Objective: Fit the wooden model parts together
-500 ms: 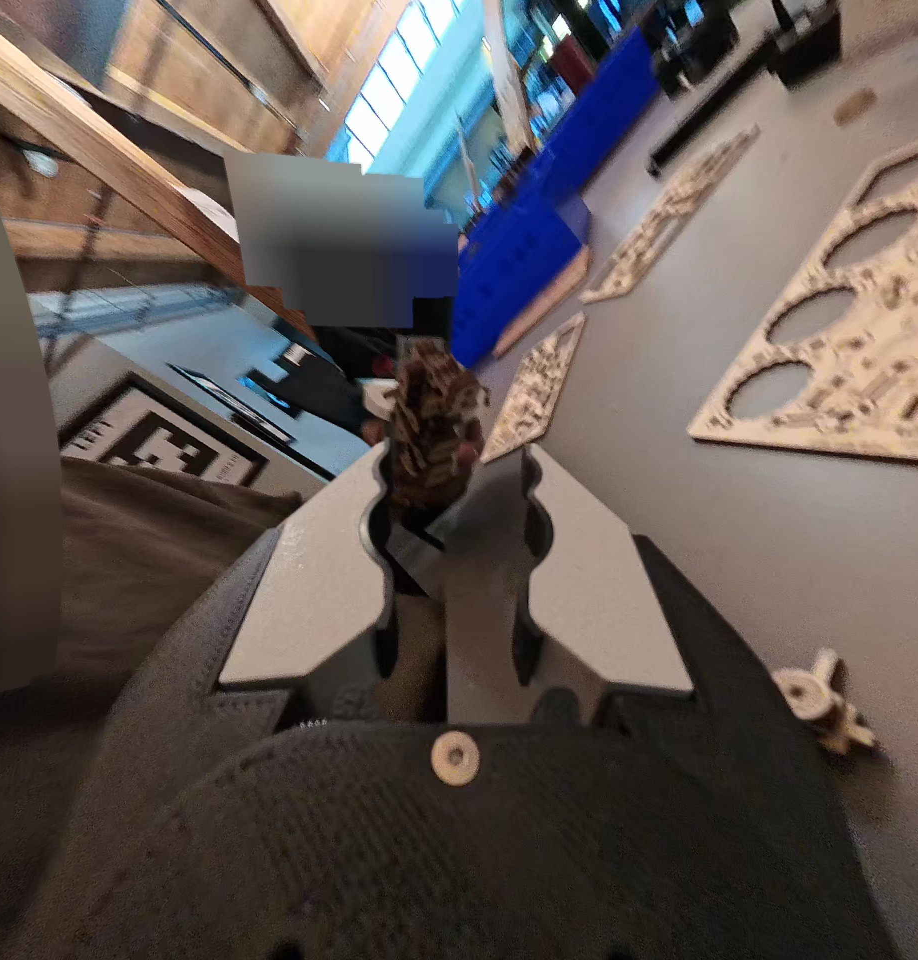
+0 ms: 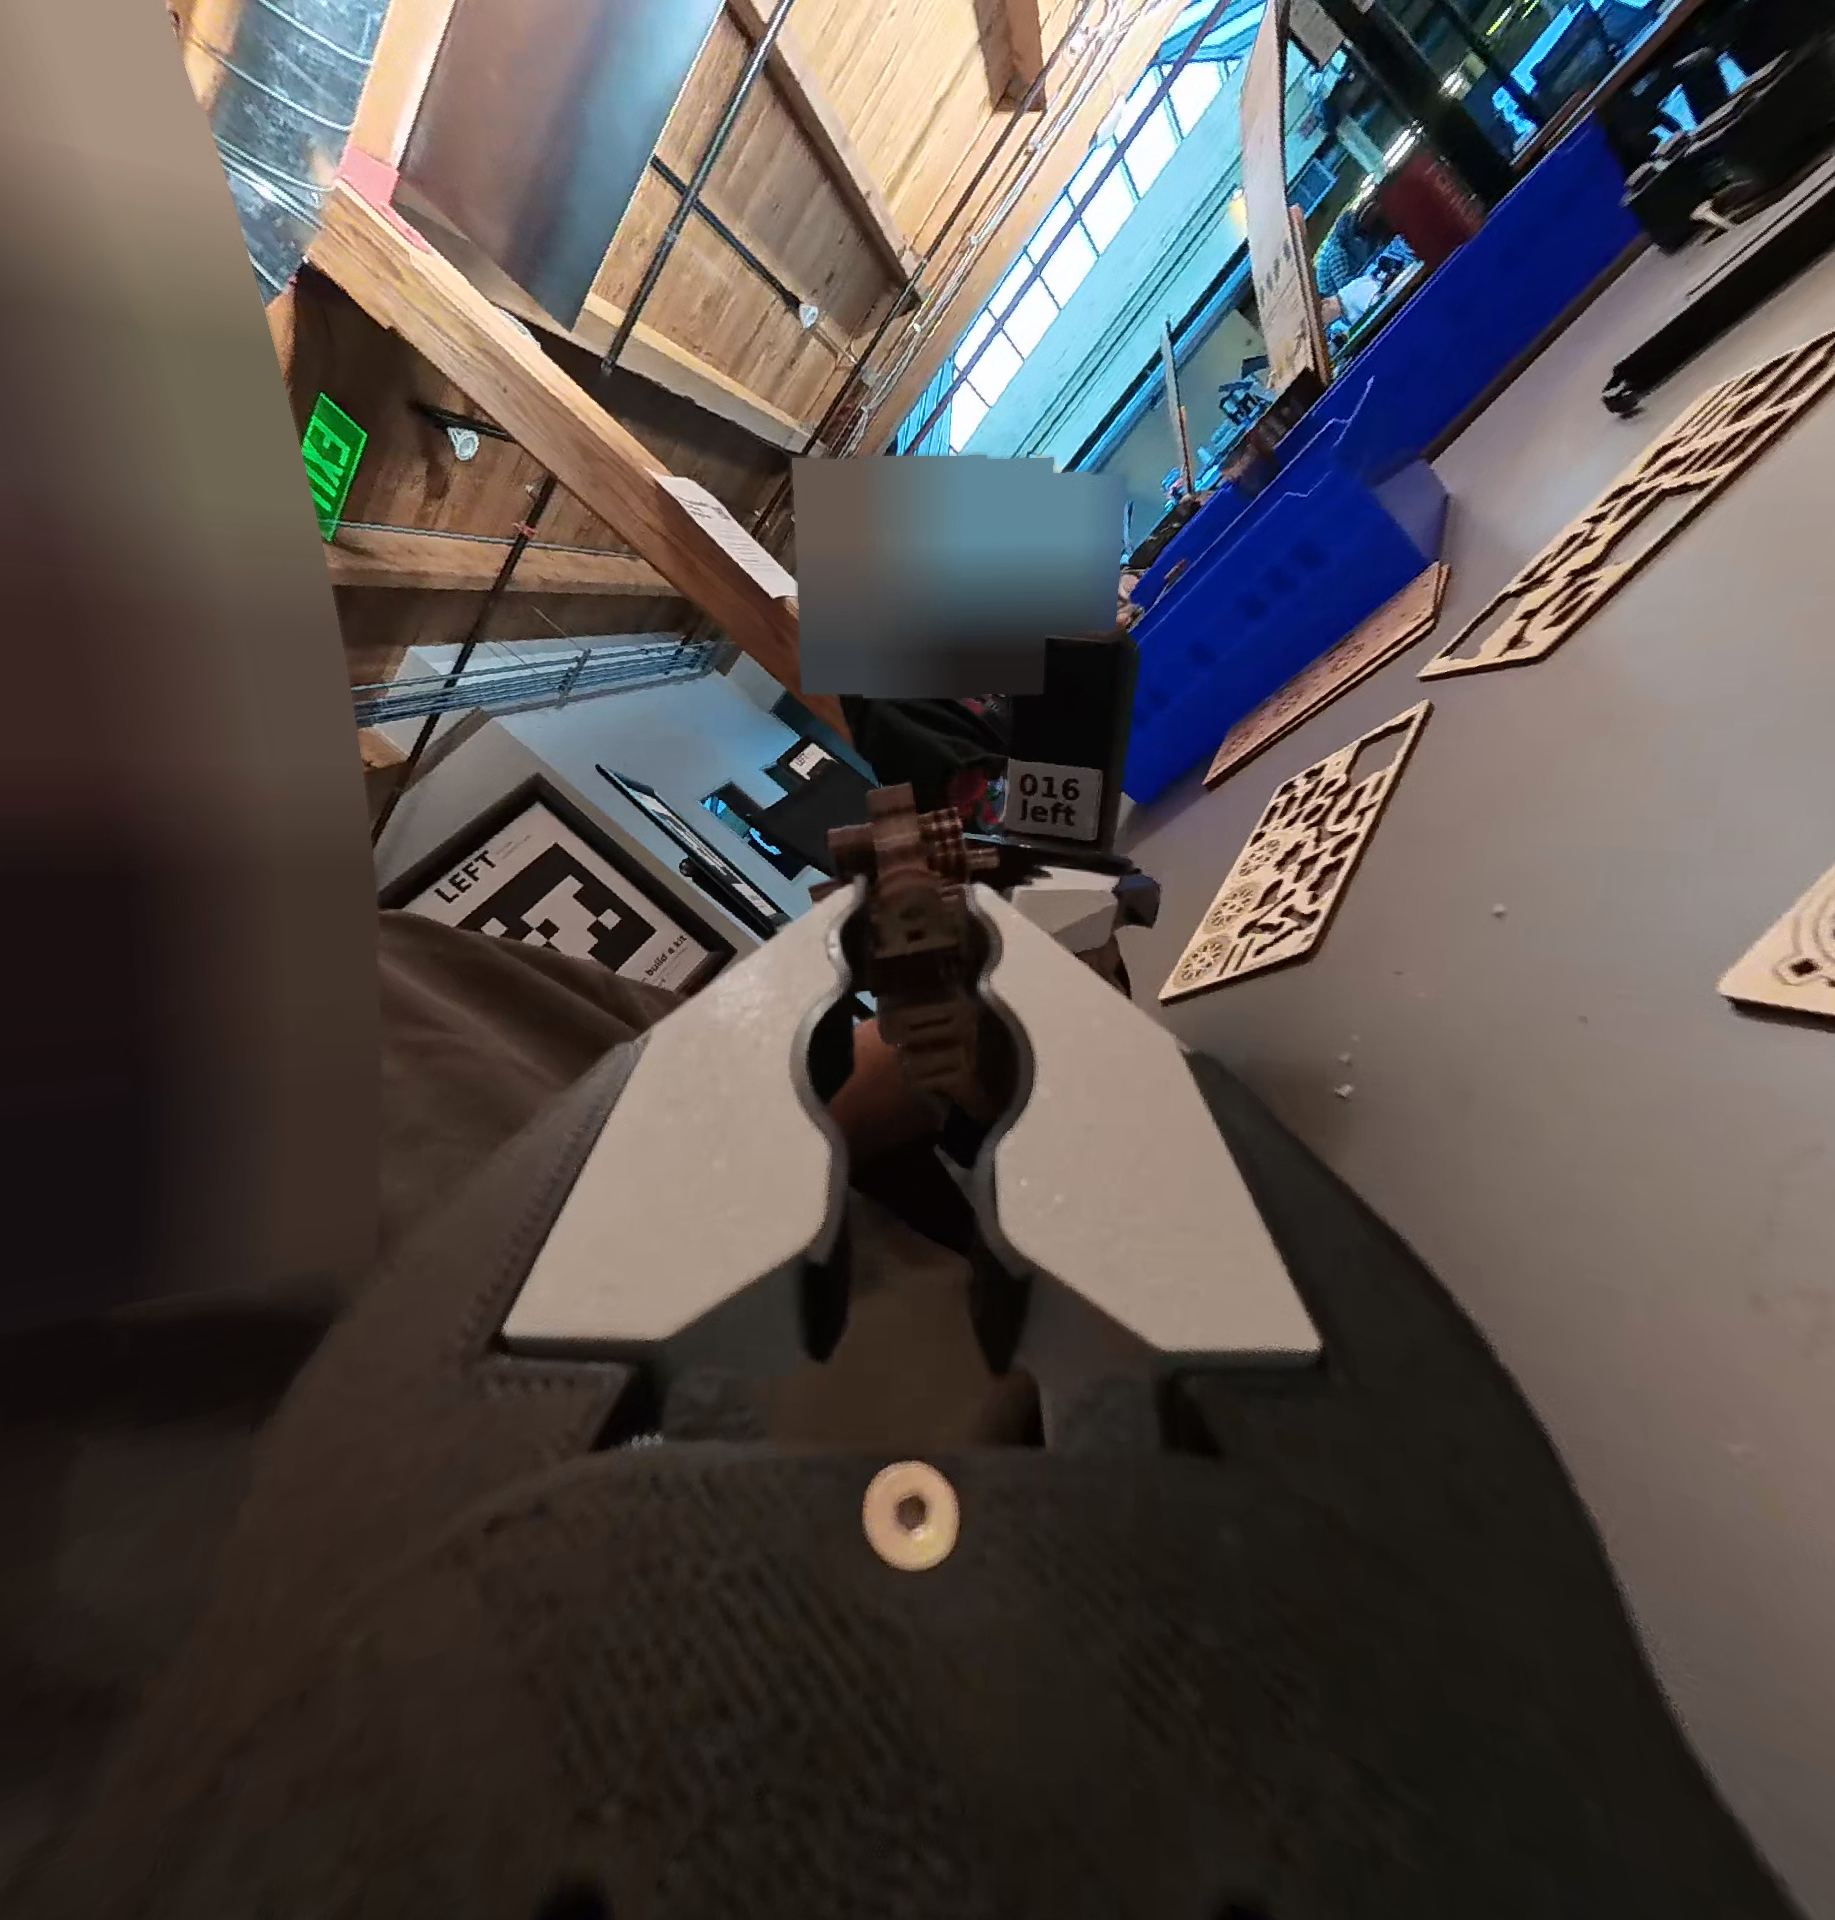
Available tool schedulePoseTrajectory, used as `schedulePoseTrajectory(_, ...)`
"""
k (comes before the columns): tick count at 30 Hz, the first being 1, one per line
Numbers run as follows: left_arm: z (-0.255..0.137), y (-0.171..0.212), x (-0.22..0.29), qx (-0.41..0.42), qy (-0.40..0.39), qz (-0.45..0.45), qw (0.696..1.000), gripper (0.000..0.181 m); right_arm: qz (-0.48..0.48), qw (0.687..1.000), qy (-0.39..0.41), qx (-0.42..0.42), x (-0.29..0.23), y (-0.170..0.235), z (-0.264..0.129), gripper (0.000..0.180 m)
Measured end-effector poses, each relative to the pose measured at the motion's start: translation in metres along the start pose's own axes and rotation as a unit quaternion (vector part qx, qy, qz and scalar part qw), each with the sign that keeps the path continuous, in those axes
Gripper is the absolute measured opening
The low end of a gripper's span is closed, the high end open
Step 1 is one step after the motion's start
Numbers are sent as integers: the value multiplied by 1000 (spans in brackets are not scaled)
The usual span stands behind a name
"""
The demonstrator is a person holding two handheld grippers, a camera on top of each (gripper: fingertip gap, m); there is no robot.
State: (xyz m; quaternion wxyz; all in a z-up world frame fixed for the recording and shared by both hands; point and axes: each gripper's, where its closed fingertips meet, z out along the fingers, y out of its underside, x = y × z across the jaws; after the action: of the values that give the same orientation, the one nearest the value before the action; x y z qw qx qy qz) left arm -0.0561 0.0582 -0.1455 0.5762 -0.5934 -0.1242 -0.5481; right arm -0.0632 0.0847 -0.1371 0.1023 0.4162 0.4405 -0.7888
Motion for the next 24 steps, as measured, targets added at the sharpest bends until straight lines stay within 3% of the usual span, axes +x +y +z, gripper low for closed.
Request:
schedulePoseTrajectory(6,-2,1,-8,-11,-27,4,1000,49,-45,998,27,-16,1,1,-1,12)
schedulePoseTrajectory(11,-9,1,-23,-33,-108,81,990,57,-66,995,61,-36,10,5,-6,9)
schedulePoseTrajectory(14,-5,8,-30,-59,-145,123,980,57,-77,993,74,-44,13,7,-6,9)
schedulePoseTrajectory(19,8,25,-31,-93,-142,127,977,53,-101,989,82,-70,15,16,-1,9)
schedulePoseTrajectory(24,9,27,-24,-97,-130,150,975,33,-161,978,81,-108,9,27,3,9)
